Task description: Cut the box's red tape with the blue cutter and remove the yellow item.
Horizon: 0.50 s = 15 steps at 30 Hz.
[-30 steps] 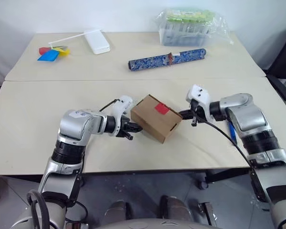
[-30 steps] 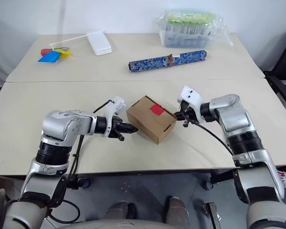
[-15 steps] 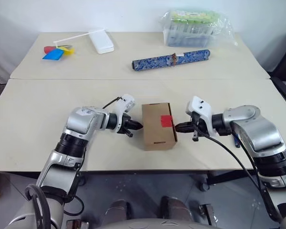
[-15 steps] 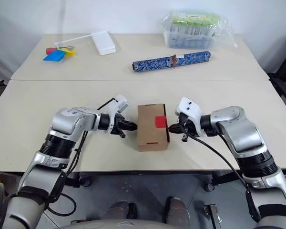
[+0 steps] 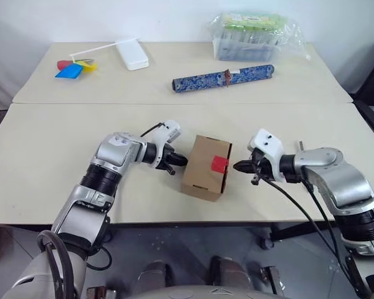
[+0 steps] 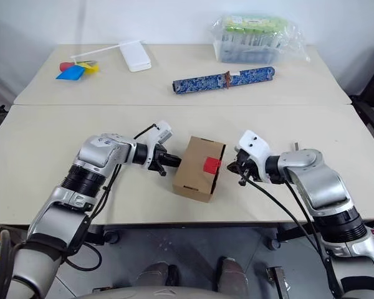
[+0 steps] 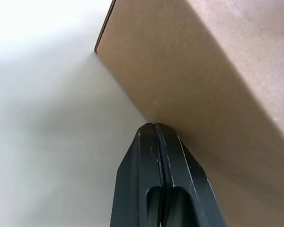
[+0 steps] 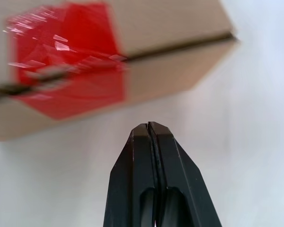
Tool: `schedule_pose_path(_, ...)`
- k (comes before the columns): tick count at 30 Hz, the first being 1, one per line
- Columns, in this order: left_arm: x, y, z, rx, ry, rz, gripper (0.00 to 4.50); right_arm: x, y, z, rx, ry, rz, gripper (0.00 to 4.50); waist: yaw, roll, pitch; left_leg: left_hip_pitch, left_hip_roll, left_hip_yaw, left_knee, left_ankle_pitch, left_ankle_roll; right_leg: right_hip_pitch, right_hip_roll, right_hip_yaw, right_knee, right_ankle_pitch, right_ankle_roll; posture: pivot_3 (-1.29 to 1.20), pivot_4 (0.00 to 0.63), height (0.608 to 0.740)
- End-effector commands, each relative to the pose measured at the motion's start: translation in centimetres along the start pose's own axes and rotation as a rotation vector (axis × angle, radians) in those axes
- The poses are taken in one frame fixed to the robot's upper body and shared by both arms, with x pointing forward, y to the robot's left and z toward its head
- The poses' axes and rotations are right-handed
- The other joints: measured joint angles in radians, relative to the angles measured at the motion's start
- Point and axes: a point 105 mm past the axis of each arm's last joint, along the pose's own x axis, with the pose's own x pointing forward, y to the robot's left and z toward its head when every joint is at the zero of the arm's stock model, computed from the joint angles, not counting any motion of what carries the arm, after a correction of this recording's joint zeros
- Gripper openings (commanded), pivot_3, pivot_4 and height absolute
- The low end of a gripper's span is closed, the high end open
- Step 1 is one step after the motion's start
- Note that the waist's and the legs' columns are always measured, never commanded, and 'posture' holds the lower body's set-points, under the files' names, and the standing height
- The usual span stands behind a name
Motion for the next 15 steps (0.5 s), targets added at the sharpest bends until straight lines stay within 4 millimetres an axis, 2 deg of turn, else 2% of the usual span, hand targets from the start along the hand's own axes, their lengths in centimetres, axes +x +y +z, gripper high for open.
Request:
schedule_pose_path(1, -0.5, -0.7, 1.3, 0.049, -0.021, -0.011, 0.00, -0.2, -0.8, 2.0, -0.052, -0.059, -0.021, 0.02, -0.002, 0.000, 0.000, 0.000, 0.000, 0.000, 0.000, 0.000, 0.000, 0.000, 0.000, 0.000, 0.000, 0.000, 0.000, 0.00, 0.150, 0.740)
schedule_pose_path(15, -1.3, -1.3, 0.9, 0.046, 0.001, -0.003, 0.00, 1.6, -1.7, 4.7, -0.106, -0.127, 0.036, 0.02, -0.004, 0.000, 0.000, 0.000, 0.000, 0.000, 0.000, 0.000, 0.000, 0.000, 0.000, 0.000, 0.000, 0.000, 0.000, 0.00, 0.150, 0.740)
